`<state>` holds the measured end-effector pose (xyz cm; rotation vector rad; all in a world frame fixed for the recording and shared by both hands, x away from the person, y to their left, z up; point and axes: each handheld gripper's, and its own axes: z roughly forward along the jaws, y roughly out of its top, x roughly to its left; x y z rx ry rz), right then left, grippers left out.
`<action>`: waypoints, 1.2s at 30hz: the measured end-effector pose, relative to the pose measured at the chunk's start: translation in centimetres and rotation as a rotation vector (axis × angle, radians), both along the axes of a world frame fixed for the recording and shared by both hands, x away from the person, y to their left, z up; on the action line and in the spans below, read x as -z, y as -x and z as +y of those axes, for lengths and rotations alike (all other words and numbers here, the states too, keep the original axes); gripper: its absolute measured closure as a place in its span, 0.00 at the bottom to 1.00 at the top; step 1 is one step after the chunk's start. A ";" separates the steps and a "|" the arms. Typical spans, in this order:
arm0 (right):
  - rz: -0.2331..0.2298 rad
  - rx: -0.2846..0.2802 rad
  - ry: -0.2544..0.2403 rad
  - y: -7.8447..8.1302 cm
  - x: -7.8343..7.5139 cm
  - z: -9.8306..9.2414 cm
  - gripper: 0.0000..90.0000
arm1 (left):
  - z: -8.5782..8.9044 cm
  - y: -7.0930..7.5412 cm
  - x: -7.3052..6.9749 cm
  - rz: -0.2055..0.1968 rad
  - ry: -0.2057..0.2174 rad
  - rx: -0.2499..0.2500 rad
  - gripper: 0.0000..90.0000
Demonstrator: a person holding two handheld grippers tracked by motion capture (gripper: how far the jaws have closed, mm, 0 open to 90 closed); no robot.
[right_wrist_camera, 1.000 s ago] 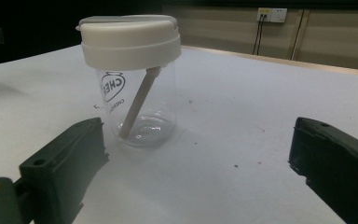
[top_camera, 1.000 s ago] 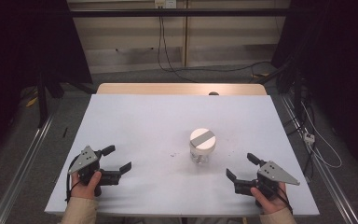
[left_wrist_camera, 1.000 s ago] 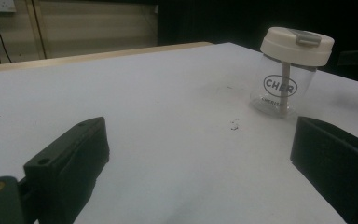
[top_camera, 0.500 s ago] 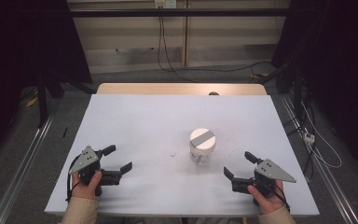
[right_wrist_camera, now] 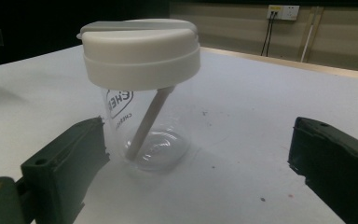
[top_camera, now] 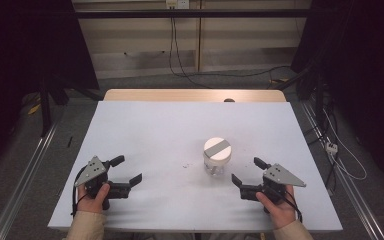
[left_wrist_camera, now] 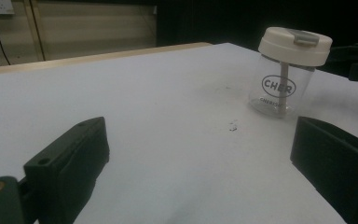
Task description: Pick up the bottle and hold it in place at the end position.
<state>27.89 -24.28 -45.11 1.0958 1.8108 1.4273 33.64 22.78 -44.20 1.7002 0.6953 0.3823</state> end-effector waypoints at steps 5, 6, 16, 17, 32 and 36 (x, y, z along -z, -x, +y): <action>0.012 -0.016 0.001 -0.5 0.2 1.1 0.04 | -0.1 0.0 0.0 -0.001 -0.005 0.007 0.05; 0.011 -0.016 0.003 -0.6 0.2 1.3 0.04 | -0.1 0.0 0.0 -0.001 -0.005 0.008 0.05; 0.021 -0.033 0.004 -1.7 0.4 3.0 0.04 | -0.1 -0.1 0.0 0.000 0.000 0.009 0.05; 0.022 -0.034 0.000 -1.8 0.4 3.1 0.04 | -0.1 -0.1 0.1 0.000 -0.001 0.009 0.05; 0.025 -0.041 0.012 -2.8 0.6 4.3 0.04 | -0.2 -0.2 0.1 0.004 -0.005 0.012 0.05; 0.026 -0.041 0.013 -3.0 0.6 4.6 0.04 | -0.3 -0.2 0.1 0.006 -0.003 0.012 0.05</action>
